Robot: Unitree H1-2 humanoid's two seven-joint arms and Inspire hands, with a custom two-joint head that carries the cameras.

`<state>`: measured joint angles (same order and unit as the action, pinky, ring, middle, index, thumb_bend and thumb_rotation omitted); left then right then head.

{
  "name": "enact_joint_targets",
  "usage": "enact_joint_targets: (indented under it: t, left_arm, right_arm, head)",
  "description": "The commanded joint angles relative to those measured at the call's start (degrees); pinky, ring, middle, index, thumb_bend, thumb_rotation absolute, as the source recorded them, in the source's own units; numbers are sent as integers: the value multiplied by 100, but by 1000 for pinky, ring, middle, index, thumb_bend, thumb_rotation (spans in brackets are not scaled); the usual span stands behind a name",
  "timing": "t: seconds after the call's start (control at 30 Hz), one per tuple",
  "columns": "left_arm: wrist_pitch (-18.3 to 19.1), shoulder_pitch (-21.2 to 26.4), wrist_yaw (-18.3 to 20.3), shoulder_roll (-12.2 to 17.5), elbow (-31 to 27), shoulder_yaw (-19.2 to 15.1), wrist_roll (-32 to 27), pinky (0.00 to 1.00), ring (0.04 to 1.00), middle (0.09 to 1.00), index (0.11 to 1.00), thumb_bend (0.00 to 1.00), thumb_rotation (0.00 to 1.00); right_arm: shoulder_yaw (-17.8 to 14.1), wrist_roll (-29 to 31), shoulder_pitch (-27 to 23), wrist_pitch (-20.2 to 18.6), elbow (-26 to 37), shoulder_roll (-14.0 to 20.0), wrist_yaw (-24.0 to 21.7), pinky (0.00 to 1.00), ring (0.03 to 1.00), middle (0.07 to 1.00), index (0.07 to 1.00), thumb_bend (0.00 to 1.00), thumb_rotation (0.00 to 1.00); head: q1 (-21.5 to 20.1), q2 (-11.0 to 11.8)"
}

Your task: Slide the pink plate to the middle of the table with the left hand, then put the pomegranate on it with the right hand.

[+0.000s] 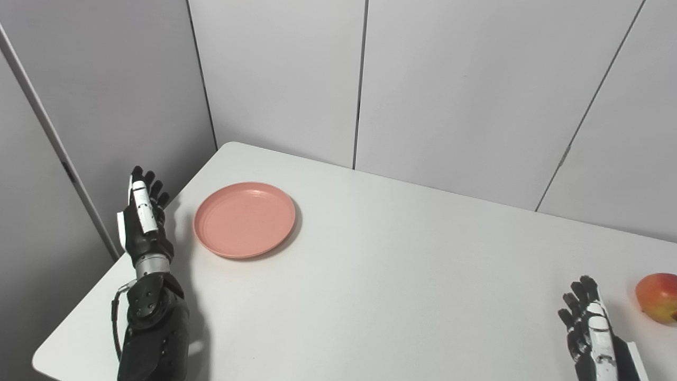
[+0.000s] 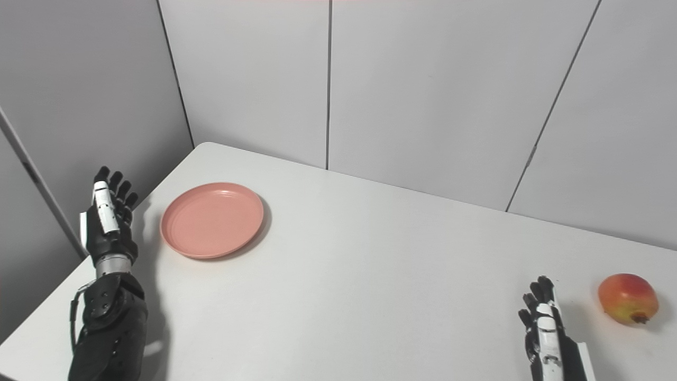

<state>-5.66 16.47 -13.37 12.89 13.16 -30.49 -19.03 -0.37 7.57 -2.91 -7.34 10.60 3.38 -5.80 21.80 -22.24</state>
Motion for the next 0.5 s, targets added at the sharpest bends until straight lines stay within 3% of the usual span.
enact_joint_targets:
  t: [0.0,0.3,0.47]
  left_arm:
    - [-178,170,149,186,15,18,-56,907,935,942,933,349,1000]
    - [-267,196,406,216,305,84,-269,941,944,955,955,343,1000]
    - [-235,238,322,190,378,95,-199,918,928,944,941,348,1000]
  right_arm:
    - [-42,17,-91,2,221,25,19,1000,1000,1000,1000,87,1000]
    - [-49,8,-93,-25,245,28,28,1000,1000,1000,1000,83,1000]
    - [-53,13,-91,17,224,34,17,1000,1000,1000,1000,81,1000]
  head:
    - [6,-6]
    - [3,-37]
    - [3,-37]
